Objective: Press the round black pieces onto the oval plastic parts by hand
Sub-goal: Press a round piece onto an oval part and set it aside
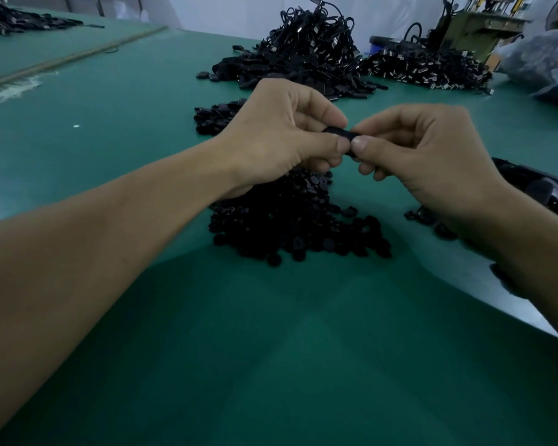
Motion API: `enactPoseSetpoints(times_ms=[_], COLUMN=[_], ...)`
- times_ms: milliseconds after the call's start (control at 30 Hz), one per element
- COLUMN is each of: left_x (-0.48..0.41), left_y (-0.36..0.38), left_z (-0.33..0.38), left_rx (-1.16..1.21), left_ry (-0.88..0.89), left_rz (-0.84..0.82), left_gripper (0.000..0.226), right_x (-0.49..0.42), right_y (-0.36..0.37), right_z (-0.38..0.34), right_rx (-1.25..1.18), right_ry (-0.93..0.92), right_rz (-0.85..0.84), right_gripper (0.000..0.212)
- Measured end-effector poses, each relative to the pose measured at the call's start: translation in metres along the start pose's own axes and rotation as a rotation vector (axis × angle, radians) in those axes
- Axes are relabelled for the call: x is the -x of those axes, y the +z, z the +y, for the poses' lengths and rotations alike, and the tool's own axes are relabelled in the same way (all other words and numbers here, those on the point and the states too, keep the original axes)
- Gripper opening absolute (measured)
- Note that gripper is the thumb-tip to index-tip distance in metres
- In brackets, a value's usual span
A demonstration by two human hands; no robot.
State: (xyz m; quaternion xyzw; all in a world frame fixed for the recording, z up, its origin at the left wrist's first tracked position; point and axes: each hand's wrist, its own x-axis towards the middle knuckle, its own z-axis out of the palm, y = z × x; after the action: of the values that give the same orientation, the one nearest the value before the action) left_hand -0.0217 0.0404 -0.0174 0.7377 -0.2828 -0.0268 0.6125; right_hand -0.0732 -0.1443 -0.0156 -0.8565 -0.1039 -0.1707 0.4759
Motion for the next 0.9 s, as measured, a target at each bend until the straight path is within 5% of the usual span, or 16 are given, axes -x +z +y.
enactPoseSetpoints(times_ms=[900], left_x=[-0.0047], left_y=[-0.0006], left_z=[0.0007], left_rx=[-0.073], left_ry=[0.026], left_rz=[0.01], left_gripper=[0.014], right_x=[-0.0038], right_y=[-0.0036], right_z=[-0.0002], right_rx=[0.023], right_ry=[0.009], right_rz=[0.025], right_gripper=[0.008])
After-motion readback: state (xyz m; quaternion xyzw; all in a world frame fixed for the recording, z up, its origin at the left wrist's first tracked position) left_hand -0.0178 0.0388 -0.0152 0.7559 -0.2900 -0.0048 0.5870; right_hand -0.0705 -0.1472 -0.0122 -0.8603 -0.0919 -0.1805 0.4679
